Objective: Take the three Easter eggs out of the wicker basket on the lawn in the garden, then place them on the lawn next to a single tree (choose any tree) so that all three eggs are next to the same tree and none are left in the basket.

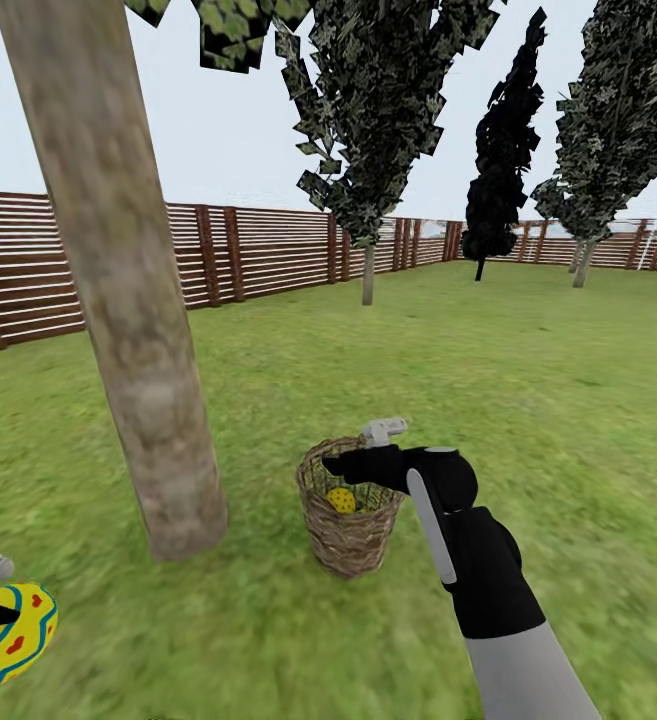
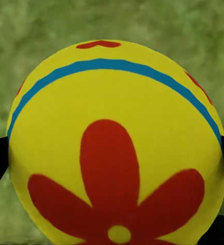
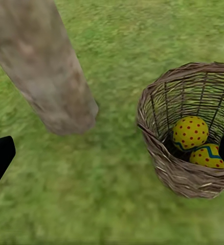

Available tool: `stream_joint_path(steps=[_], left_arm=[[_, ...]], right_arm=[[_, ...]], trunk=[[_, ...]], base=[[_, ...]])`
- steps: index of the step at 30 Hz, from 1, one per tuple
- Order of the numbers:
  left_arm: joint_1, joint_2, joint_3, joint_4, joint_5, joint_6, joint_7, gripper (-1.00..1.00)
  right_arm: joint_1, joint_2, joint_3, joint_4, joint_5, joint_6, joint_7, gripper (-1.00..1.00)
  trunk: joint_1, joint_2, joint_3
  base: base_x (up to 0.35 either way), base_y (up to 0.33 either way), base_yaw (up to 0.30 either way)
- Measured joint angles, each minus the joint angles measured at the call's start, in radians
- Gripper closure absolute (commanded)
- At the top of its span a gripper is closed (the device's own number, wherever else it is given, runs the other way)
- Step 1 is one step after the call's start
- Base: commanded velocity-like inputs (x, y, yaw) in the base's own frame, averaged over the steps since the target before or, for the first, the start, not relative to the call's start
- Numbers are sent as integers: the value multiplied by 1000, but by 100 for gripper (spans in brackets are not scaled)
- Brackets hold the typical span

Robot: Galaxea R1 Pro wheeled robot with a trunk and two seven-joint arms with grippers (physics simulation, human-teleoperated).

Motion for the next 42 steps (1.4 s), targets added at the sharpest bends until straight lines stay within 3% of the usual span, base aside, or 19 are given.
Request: stream_joint_path(steps=[5,7,10,16,19,22,29,35,42], left_arm=[[-42,-8,-14,-18,-33,92,4,100],[-84,-24,-34,-15,-86,109,7,100],[-143,-58,-59,-13,-121,142,9,100],[-250,-82,-150,21,-137,146,8,100],[-331,-101,-225,132,-139,146,17,100],[-383,-130,-264,207,-139,146,65,100],[-403,-152,-276,260,-141,147,90,100],[-404,-169,-276,291,-141,148,129,100],[-404,-171,-279,298,-138,148,146,100]], right_arm=[[0,0,0,0,0,0,0,-100],[0,0,-1,0,0,0,0,-100],[0,0,-1,0,0,0,-1,-100],[0,0,-1,0,0,0,-1,-100],[0,0,-2,0,0,0,-2,-100],[0,0,-2,-1,1,0,-2,-100],[54,0,21,-87,0,0,-2,-100],[60,0,36,-92,0,0,-2,-100],[61,0,57,-92,0,0,-2,-100]], trunk=[[19,-35,-16],[27,-49,-22],[38,-70,-31],[61,-112,-50],[73,-133,-60],[75,-134,-71],[78,-136,-98],[80,-137,-121],[83,-139,-148]], base=[[0,0,0],[0,0,0],[0,0,0],[0,0,0],[0,0,0],[0,0,0],[0,0,0],[0,0,0],[0,0,0]])
